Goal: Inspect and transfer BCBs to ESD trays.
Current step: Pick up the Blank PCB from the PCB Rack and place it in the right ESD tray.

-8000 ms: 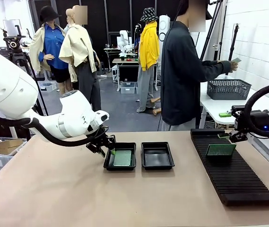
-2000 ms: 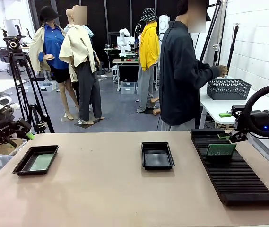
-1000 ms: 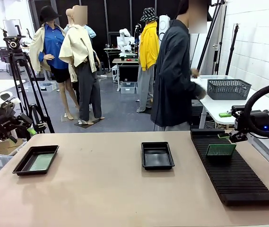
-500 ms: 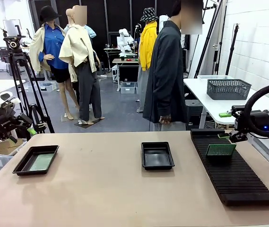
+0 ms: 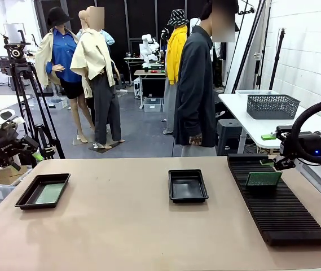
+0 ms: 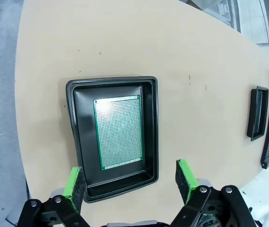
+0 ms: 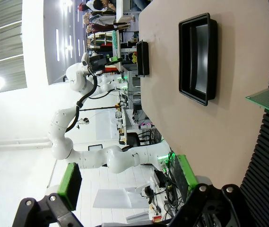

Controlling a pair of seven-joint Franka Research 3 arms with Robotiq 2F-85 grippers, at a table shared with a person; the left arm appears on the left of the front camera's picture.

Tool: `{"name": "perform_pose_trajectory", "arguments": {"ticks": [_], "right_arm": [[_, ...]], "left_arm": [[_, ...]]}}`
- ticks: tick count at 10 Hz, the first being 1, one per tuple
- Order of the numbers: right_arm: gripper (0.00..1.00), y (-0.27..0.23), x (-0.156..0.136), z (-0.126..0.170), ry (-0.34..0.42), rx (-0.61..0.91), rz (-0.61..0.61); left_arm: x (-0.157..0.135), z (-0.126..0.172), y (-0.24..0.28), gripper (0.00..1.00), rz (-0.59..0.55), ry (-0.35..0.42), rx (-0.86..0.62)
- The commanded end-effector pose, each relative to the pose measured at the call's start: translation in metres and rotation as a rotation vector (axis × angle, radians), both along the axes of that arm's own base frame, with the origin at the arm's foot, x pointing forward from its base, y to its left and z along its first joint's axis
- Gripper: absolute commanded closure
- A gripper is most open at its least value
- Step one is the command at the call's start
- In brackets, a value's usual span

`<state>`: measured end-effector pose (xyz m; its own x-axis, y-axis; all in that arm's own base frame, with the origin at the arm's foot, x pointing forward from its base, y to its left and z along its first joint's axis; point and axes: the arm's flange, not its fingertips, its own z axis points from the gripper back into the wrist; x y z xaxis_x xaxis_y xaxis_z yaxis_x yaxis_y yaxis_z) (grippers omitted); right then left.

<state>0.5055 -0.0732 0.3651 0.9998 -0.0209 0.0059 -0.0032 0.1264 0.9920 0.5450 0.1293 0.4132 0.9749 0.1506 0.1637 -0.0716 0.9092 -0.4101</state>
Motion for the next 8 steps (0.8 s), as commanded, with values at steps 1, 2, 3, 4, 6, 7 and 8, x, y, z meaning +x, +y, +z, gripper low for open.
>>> {"name": "perform_pose_trajectory", "arguments": {"ticks": [1, 2, 3, 4, 6, 7, 8], "right_arm": [[0.00, 0.002, -0.006, 0.000, -0.014, -0.002, 0.005], [0.00, 0.002, -0.006, 0.000, -0.014, -0.002, 0.005], [0.00, 0.002, -0.006, 0.000, -0.014, -0.002, 0.005], [0.00, 0.002, -0.006, 0.000, -0.014, -0.002, 0.005], [0.00, 0.002, -0.006, 0.000, -0.014, -0.002, 0.005], [0.00, 0.002, -0.006, 0.000, -0.014, -0.002, 0.005], [0.00, 0.002, -0.006, 0.000, -0.014, -0.002, 0.005]], "left_arm": [[0.000, 0.000, 0.000, 0.00, 0.000, 0.000, 0.000], [-0.008, 0.001, 0.003, 0.00, -0.061, -0.027, -0.143], [-0.013, 0.005, 0.009, 0.00, -0.075, -0.045, -0.216], [-0.017, 0.009, 0.017, 0.00, -0.076, -0.050, -0.254], [-0.025, 0.013, 0.030, 0.00, -0.149, -0.076, -0.447], [-0.026, 0.013, 0.045, 0.00, -0.138, -0.140, -0.512], [-0.030, 0.013, 0.058, 0.00, -0.143, -0.180, -0.617]]}}
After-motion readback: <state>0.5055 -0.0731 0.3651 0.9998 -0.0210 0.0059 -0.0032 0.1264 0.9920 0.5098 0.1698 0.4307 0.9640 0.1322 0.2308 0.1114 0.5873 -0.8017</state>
